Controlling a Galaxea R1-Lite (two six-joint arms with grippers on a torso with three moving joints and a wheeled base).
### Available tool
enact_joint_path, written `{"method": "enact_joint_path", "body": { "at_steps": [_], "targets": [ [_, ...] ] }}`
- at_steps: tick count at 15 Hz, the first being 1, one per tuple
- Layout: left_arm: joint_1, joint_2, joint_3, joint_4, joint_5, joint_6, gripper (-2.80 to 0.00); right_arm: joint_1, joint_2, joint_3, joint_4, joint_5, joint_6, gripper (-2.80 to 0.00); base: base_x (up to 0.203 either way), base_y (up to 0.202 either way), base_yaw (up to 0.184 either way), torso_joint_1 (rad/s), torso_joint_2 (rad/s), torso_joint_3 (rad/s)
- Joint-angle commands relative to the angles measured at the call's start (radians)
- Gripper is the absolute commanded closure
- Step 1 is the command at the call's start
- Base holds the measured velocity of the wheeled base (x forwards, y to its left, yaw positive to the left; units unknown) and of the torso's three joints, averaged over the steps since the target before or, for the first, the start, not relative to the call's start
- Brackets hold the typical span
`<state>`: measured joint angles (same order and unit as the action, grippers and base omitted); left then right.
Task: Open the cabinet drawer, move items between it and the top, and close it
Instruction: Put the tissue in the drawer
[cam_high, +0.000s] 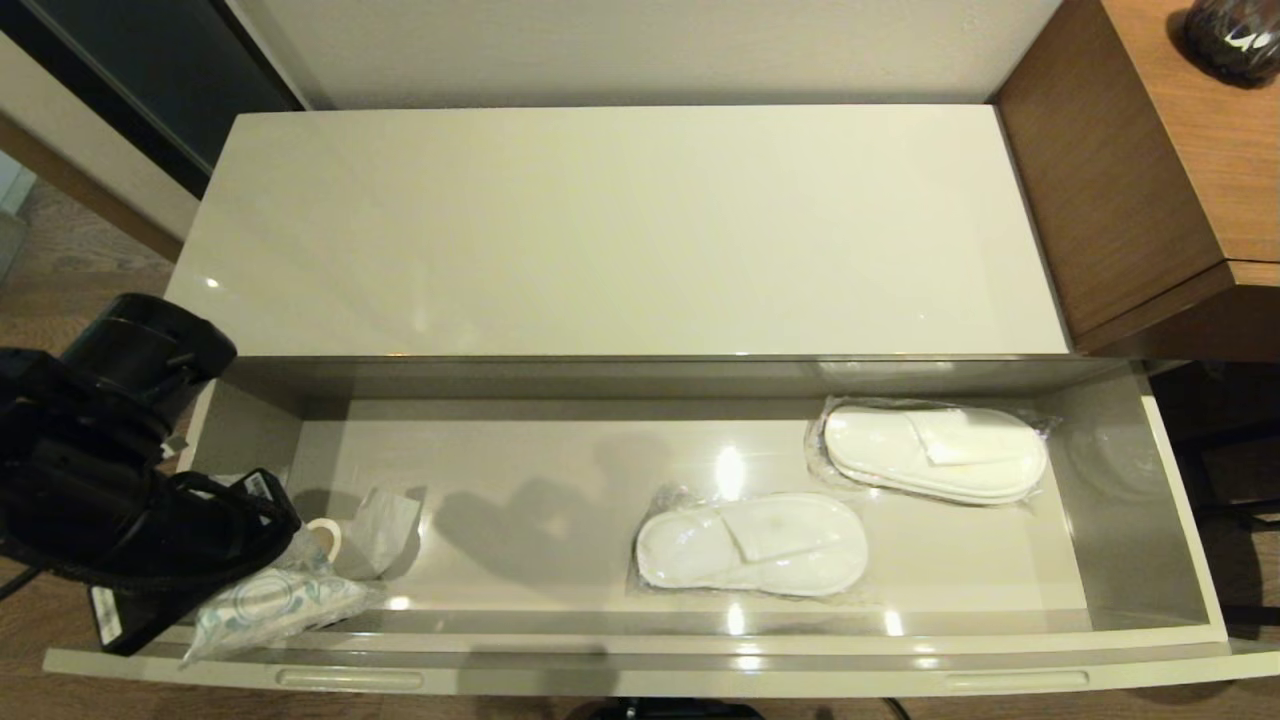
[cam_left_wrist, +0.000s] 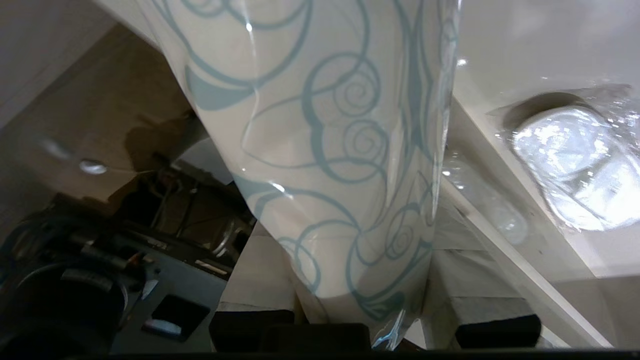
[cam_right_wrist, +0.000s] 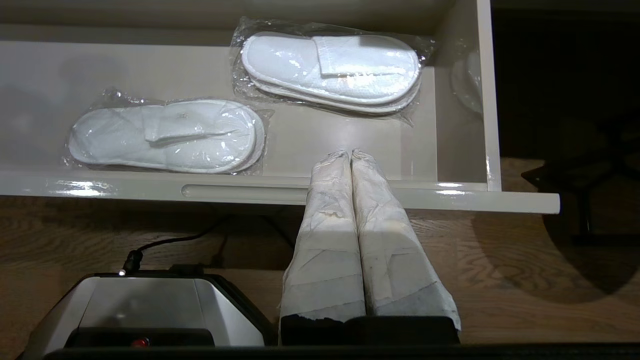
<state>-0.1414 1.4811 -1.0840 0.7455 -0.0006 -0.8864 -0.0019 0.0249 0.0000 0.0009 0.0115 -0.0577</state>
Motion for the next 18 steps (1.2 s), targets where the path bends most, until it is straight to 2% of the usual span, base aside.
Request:
{"method": "enact_joint_path", "body": {
  "at_steps": [1, 6, 7, 16, 17, 18],
  "targets": [
    [-0.005, 0.014, 0.054, -0.154, -0.087, 0.028, 0.0, 0.0, 0.0, 0.002, 0.0, 0.001, -0.001, 0.0, 0.0, 0.0, 0.0, 0.0, 0.0, 0.0],
    [-0.009, 0.033, 0.101, -0.176, -0.094, 0.035, 0.0, 0.0, -0.005, 0.002, -0.001, 0.001, -0.002, 0.0, 0.0, 0.0, 0.0, 0.0, 0.0, 0.0],
    [-0.009, 0.033, 0.101, -0.176, -0.094, 0.035, -2.8, 0.0, -0.005, 0.002, -0.001, 0.001, -0.002, 0.0, 0.0, 0.0, 0.0, 0.0, 0.0, 0.0],
    [-0.021, 0.022, 0.089, -0.178, -0.096, 0.037, -2.8, 0.0, -0.008, 0.002, -0.001, 0.001, -0.003, 0.0, 0.0, 0.0, 0.0, 0.0, 0.0, 0.0],
    [-0.028, 0.004, 0.09, -0.178, -0.095, 0.049, -1.48, 0.0, -0.008, 0.002, -0.001, 0.001, -0.004, 0.0, 0.0, 0.0, 0.0, 0.0, 0.0, 0.0],
    [-0.035, -0.028, 0.092, -0.178, -0.094, 0.064, 0.0, 0.0, -0.008, 0.002, -0.001, 0.001, -0.004, 0.0, 0.0, 0.0, 0.0, 0.0, 0.0, 0.0]
  ]
}}
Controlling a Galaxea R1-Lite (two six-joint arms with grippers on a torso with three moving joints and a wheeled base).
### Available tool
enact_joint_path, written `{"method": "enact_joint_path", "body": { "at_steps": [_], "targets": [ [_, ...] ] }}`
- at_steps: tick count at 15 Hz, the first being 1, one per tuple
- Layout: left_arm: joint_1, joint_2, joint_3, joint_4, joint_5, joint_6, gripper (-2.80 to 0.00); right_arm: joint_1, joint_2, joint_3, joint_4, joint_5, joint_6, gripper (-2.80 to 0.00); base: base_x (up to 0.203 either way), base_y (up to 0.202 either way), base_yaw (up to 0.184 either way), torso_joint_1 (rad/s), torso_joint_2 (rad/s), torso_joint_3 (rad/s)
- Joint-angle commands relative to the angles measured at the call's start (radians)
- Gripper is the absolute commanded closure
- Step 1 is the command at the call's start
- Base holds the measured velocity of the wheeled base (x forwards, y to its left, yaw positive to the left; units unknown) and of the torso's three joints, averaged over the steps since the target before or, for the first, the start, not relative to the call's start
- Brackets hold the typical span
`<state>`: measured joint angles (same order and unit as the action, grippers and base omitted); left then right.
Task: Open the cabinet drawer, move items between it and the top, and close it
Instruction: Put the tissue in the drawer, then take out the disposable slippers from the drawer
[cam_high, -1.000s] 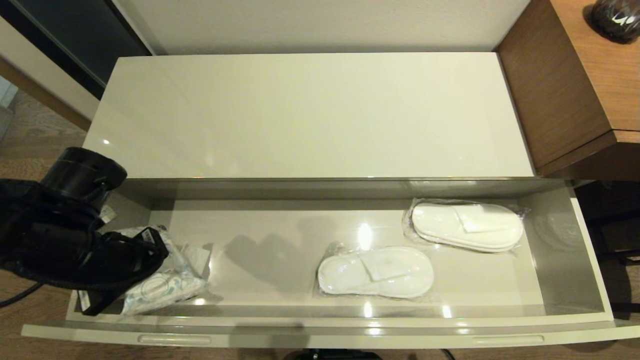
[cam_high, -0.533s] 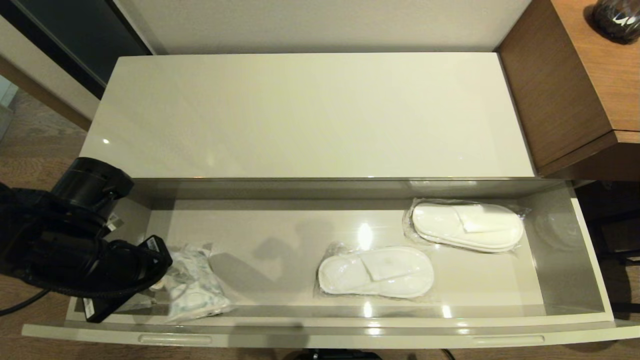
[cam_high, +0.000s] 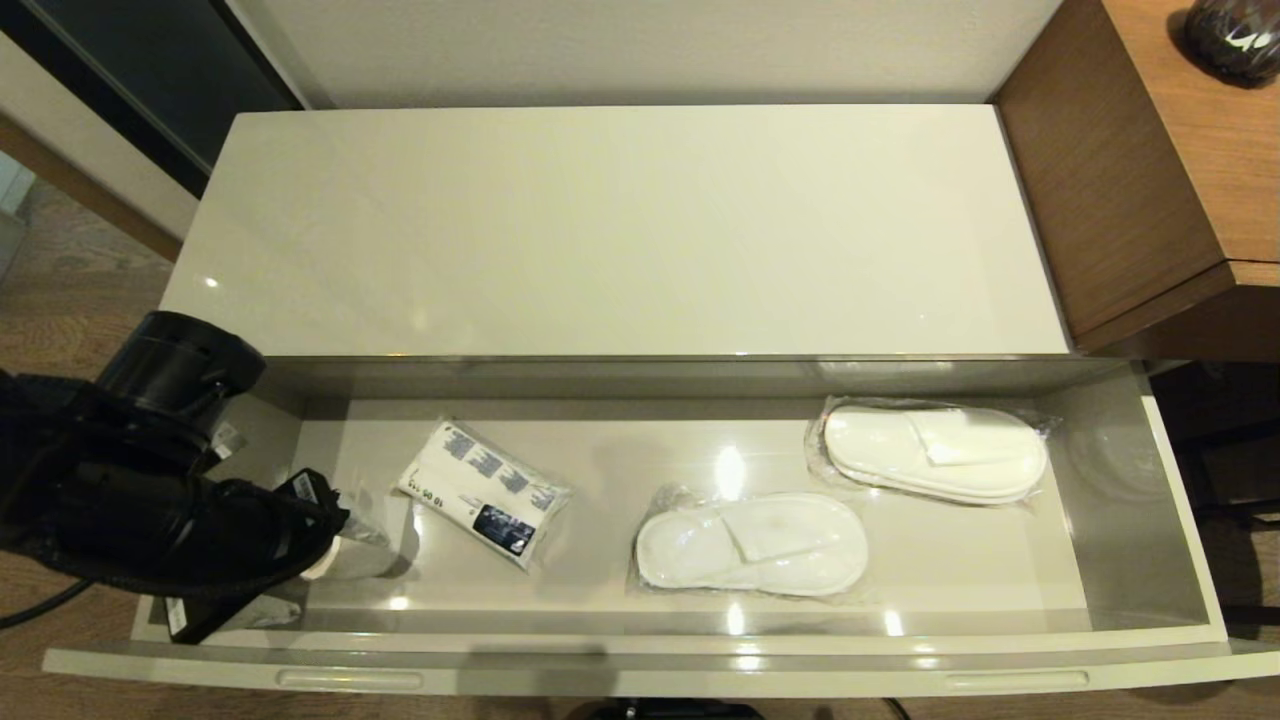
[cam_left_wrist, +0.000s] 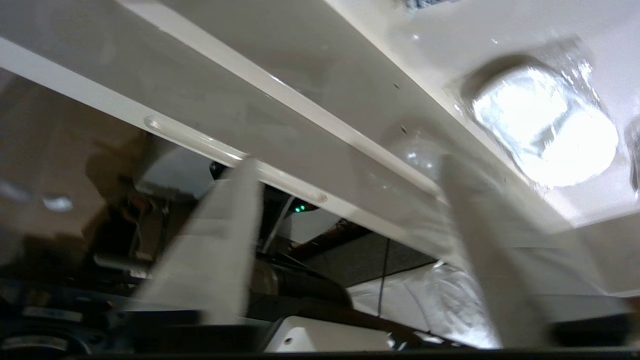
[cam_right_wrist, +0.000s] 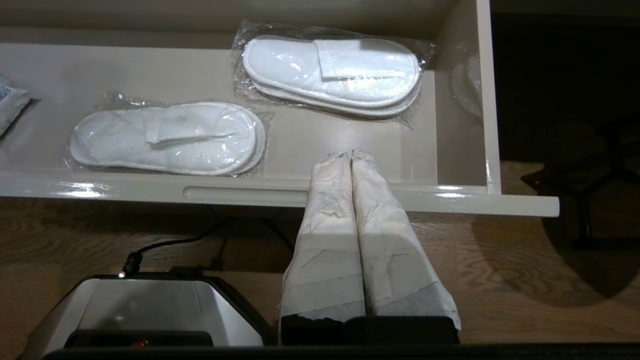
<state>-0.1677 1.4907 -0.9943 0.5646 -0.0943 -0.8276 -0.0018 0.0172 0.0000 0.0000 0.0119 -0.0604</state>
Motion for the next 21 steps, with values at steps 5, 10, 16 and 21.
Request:
{"method": "enact_joint_path", "body": {
  "at_steps": [5, 10, 16, 21],
  "targets": [
    [-0.049, -0.301, 0.021, -0.043, -0.009, 0.267, 0.0, 0.0, -0.002, 0.002, 0.004, -0.008, 0.013, 0.0, 0.0, 0.0, 0.0, 0.0, 0.0, 0.0],
    [0.038, -0.614, -0.075, 0.213, -0.002, 0.374, 0.0, 0.0, -0.002, 0.002, 0.005, -0.009, 0.017, 0.0, 0.0, 0.0, 0.0, 0.0, 0.0, 0.0],
    [0.128, -0.752, -0.121, 0.353, -0.003, 0.473, 0.0, -0.001, -0.002, 0.002, 0.005, -0.009, 0.017, 0.0, 0.0, 0.0, 0.0, 0.0, 0.0, 0.0],
    [0.188, -1.129, 0.019, 0.554, -0.015, 0.646, 0.0, -0.001, -0.002, 0.002, 0.005, -0.009, 0.017, 0.0, 0.0, 0.0, 0.0, 0.0, 0.0, 0.0]
  ]
}}
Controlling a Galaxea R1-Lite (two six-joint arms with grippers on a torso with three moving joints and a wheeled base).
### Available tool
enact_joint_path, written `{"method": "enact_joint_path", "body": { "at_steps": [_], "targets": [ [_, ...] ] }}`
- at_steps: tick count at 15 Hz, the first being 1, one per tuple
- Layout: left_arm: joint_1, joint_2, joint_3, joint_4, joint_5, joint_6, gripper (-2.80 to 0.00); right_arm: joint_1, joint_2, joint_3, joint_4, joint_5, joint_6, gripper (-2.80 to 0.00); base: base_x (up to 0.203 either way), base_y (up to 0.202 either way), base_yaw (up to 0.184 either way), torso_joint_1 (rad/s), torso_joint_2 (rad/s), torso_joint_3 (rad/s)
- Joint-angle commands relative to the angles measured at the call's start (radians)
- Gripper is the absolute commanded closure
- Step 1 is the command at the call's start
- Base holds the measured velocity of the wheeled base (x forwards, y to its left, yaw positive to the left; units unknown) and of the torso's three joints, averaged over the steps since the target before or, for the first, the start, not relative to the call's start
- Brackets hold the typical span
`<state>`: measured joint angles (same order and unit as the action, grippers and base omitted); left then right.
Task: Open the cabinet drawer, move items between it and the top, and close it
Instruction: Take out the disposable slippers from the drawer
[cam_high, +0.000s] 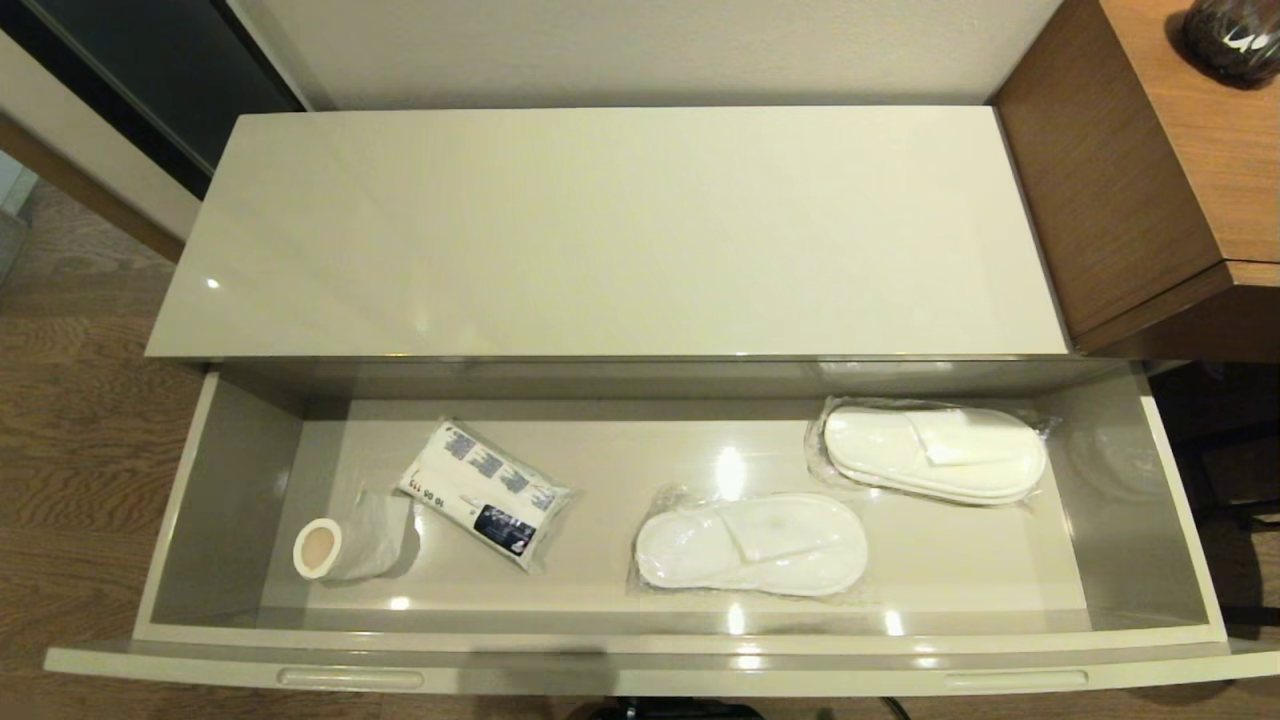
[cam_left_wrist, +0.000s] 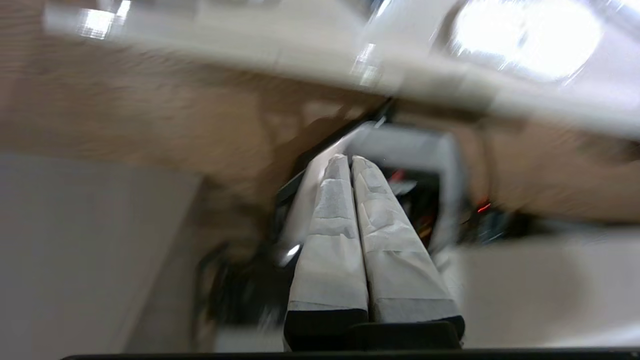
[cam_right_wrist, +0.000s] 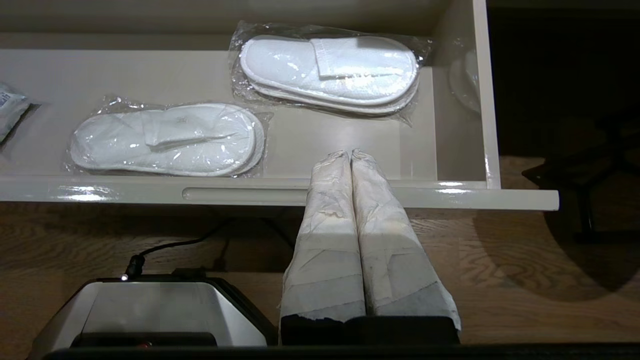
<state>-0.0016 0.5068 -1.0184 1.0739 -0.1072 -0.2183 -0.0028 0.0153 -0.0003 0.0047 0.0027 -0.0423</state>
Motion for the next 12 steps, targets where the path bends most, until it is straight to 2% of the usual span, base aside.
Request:
{"method": "enact_joint_path", "body": {
  "at_steps": [1, 3, 6, 9, 11, 12],
  "targets": [
    [0.029, -0.153, 0.053, 0.062, -0.002, 0.051, 0.0, 0.0, 0.0, 0.002, 0.0, 0.0, -0.001, 0.0, 0.0, 0.0, 0.0, 0.0, 0.0, 0.0],
    [0.03, -0.226, 0.106, 0.062, 0.002, 0.066, 0.0, 0.0, 0.0, 0.002, 0.0, 0.0, -0.001, 0.0, 0.0, 0.0, 0.0, 0.0, 0.0, 0.0],
    [0.026, -0.31, 0.172, 0.033, 0.024, 0.176, 0.0, 0.0, 0.0, 0.002, 0.0, 0.0, -0.001, 0.0, 0.0, 0.0, 0.0, 0.0, 0.0, 0.0],
    [0.013, -0.383, 0.198, 0.026, 0.041, 0.225, 0.0, 0.001, 0.0, 0.002, 0.0, 0.0, -0.001, 0.0, 0.0, 0.0, 0.0, 0.0, 0.0, 0.0],
    [0.01, -0.462, 0.246, 0.017, 0.043, 0.335, 0.0, 0.001, 0.0, 0.002, 0.0, 0.0, -0.001, 0.0, 0.0, 0.0, 0.0, 0.0, 0.0, 0.0],
    [0.01, -0.492, 0.285, 0.007, 0.046, 0.37, 0.0, 0.001, 0.0, 0.002, 0.0, 0.0, -0.001, 0.0, 0.0, 0.0, 0.0, 0.0, 0.0, 0.0]
  ]
}}
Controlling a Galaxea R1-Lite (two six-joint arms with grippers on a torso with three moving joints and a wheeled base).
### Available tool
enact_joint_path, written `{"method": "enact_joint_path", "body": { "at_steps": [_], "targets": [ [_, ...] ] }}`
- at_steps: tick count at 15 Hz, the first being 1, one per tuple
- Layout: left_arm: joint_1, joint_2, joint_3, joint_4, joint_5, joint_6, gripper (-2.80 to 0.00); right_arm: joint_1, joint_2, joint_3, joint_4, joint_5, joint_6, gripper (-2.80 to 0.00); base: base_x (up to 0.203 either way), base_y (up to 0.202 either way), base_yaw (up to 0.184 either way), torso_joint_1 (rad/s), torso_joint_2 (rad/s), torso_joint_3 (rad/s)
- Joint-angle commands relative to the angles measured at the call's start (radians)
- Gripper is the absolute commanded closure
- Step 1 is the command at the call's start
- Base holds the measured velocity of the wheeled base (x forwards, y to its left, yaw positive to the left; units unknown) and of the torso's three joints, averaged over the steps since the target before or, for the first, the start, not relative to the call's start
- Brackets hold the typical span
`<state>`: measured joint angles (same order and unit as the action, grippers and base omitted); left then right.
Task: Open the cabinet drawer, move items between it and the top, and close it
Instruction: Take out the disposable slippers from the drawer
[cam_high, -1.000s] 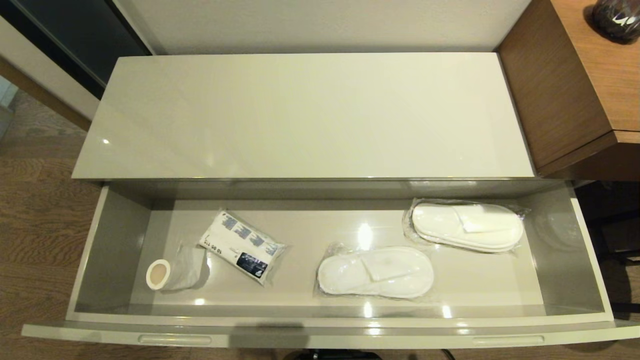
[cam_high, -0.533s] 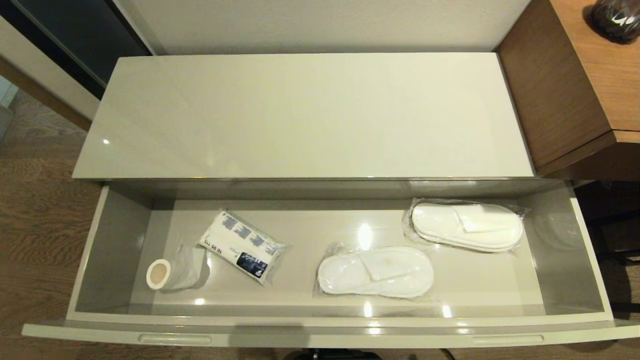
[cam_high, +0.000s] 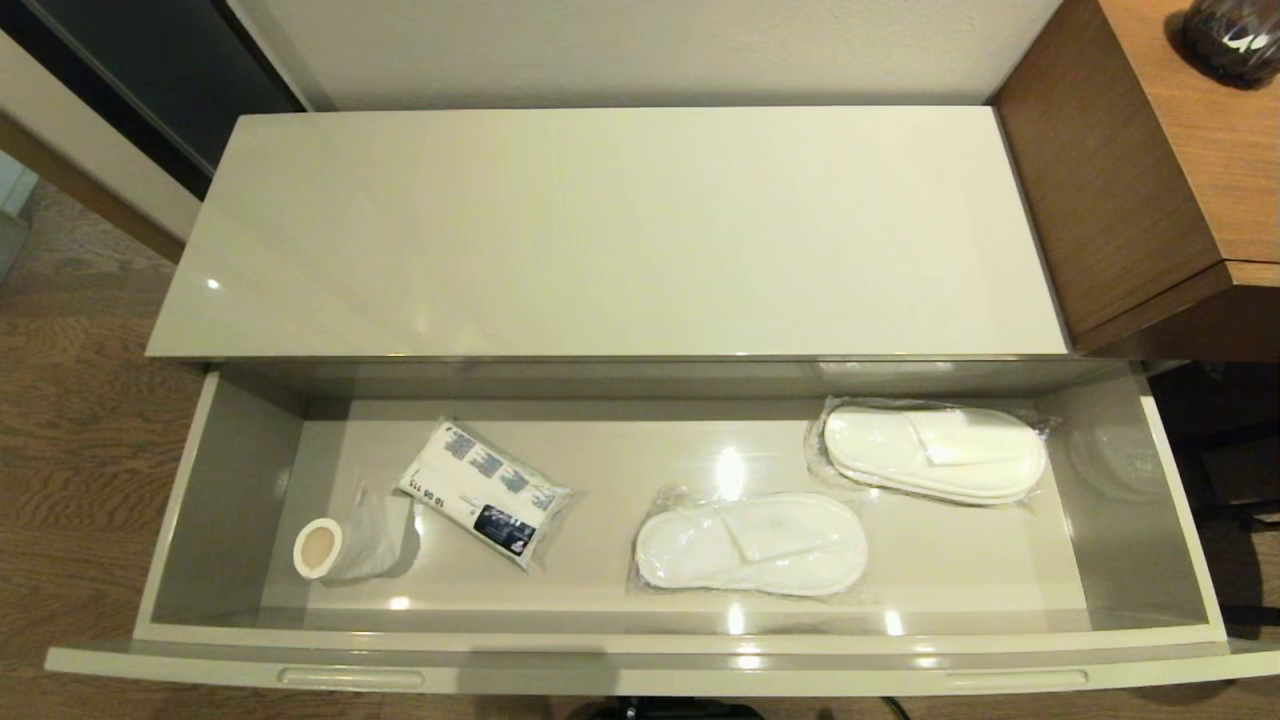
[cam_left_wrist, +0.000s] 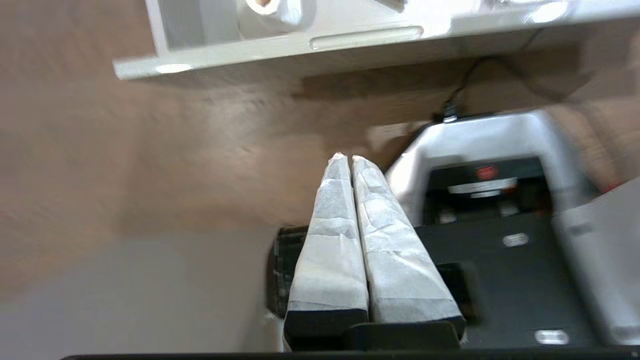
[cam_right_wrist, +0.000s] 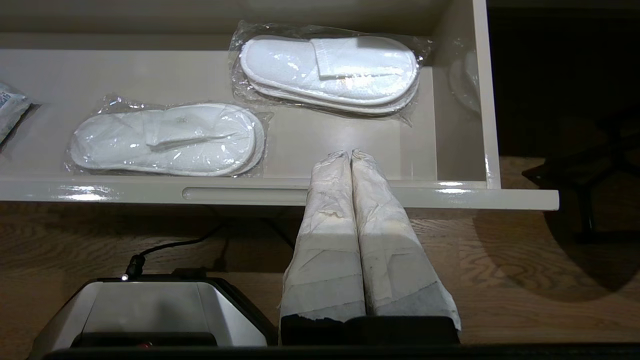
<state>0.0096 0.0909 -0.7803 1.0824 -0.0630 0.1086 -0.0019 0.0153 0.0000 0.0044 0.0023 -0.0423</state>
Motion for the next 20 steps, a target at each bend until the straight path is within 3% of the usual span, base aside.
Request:
{"method": "enact_joint_path", "body": {
  "at_steps": [1, 3, 4, 6, 10, 14, 17, 18, 20],
  "targets": [
    [-0.002, -0.092, 0.071, -0.009, 0.02, 0.06, 0.0, -0.001, 0.0, 0.002, 0.0, 0.001, -0.001, 0.0, 0.0, 0.0, 0.0, 0.0, 0.0, 0.0],
    [-0.002, -0.088, 0.077, -0.015, 0.103, 0.055, 0.0, -0.001, 0.0, 0.002, 0.0, 0.001, -0.001, 0.0, 0.0, 0.0, 0.0, 0.0, 0.0, 0.0],
    [-0.002, -0.089, 0.065, -0.023, 0.11, 0.027, 0.0, -0.001, 0.0, 0.003, 0.0, 0.001, -0.001, 0.0, 0.0, 0.0, 0.0, 0.0, 0.0, 0.0],
    [-0.002, -0.088, 0.058, -0.071, 0.076, -0.079, 0.0, -0.001, 0.0, 0.002, 0.0, 0.001, -0.001, 0.0, 0.0, 0.0, 0.0, 0.0, 0.0, 0.0],
    [-0.002, -0.089, 0.182, -0.356, 0.056, -0.191, 0.0, 0.0, 0.0, 0.002, 0.0, 0.001, -0.001, 0.0, 0.0, 0.0, 0.0, 0.0, 0.0, 0.0],
    [-0.002, -0.088, 0.419, -0.706, 0.059, -0.142, 0.0, 0.0, 0.0, 0.002, 0.0, 0.001, -0.001, 0.0, 0.0, 0.0, 0.0, 0.0, 0.0, 0.0],
    [-0.002, -0.088, 0.701, -1.107, 0.042, -0.117, 0.0, -0.001, 0.0, 0.002, 0.0, 0.001, -0.001, 0.0, 0.0, 0.0, 0.0, 0.0, 0.0, 0.0],
    [-0.002, -0.088, 0.764, -1.183, 0.026, -0.116, 0.0, 0.0, 0.0, 0.002, 0.0, 0.001, -0.001, 0.0, 0.0, 0.0, 0.0, 0.0, 0.0, 0.0],
    [-0.002, -0.089, 0.781, -1.261, -0.004, -0.148, 0.0, 0.0, 0.0, 0.002, 0.0, 0.001, -0.001, 0.0, 0.0, 0.0, 0.0, 0.0, 0.0, 0.0]
  ]
}}
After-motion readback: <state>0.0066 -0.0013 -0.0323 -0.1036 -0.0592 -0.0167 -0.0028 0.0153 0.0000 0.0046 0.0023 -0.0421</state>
